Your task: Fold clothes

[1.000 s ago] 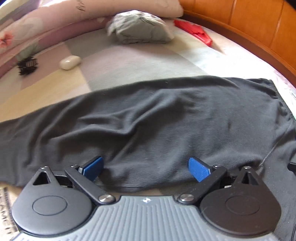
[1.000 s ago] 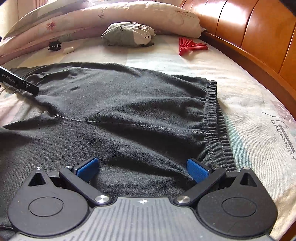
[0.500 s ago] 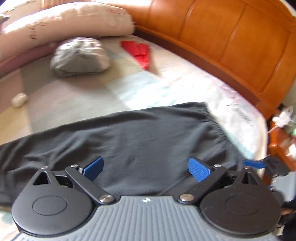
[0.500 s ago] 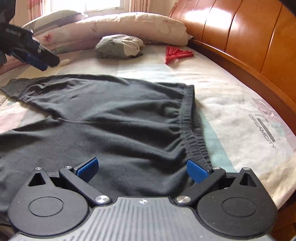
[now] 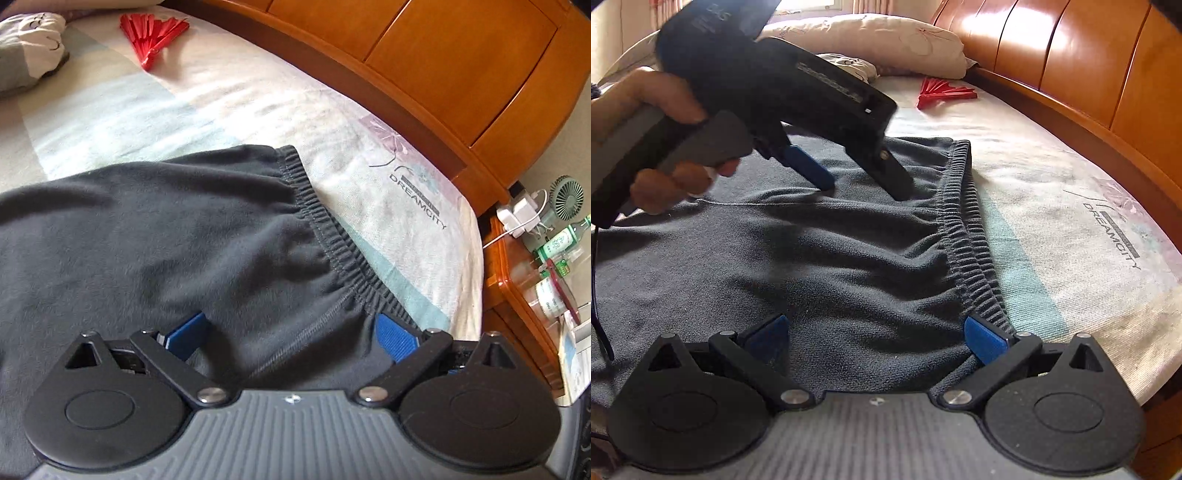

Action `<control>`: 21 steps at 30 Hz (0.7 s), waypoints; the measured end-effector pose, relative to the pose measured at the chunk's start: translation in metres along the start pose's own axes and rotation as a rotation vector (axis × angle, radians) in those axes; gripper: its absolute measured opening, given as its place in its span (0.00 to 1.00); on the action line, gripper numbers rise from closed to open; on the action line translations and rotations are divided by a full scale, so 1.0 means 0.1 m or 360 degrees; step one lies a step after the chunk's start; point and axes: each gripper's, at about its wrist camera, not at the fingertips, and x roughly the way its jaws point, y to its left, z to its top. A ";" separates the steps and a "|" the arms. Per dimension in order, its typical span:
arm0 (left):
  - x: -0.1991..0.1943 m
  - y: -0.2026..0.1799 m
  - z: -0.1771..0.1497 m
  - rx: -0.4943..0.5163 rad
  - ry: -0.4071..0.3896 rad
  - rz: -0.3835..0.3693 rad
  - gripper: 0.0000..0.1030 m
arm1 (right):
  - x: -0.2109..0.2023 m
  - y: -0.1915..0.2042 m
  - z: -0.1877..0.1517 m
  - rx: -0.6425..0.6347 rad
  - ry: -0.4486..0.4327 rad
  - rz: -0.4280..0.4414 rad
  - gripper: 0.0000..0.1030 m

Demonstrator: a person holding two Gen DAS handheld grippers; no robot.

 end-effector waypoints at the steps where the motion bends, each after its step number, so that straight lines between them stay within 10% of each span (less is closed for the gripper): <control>1: 0.06 -0.02 0.03 0.0021 -0.0010 0.0008 0.95 | 0.00 0.00 -0.01 -0.0001 -0.0006 0.0002 1.00; 12: 0.39 -0.14 0.50 0.0097 -0.0045 0.0042 0.97 | 0.01 0.01 -0.01 -0.0012 -0.0027 -0.0003 1.00; 21: -0.92 -0.37 0.23 0.0338 -0.0084 0.0247 0.97 | 0.00 0.01 0.02 -0.0026 0.0015 -0.0008 1.00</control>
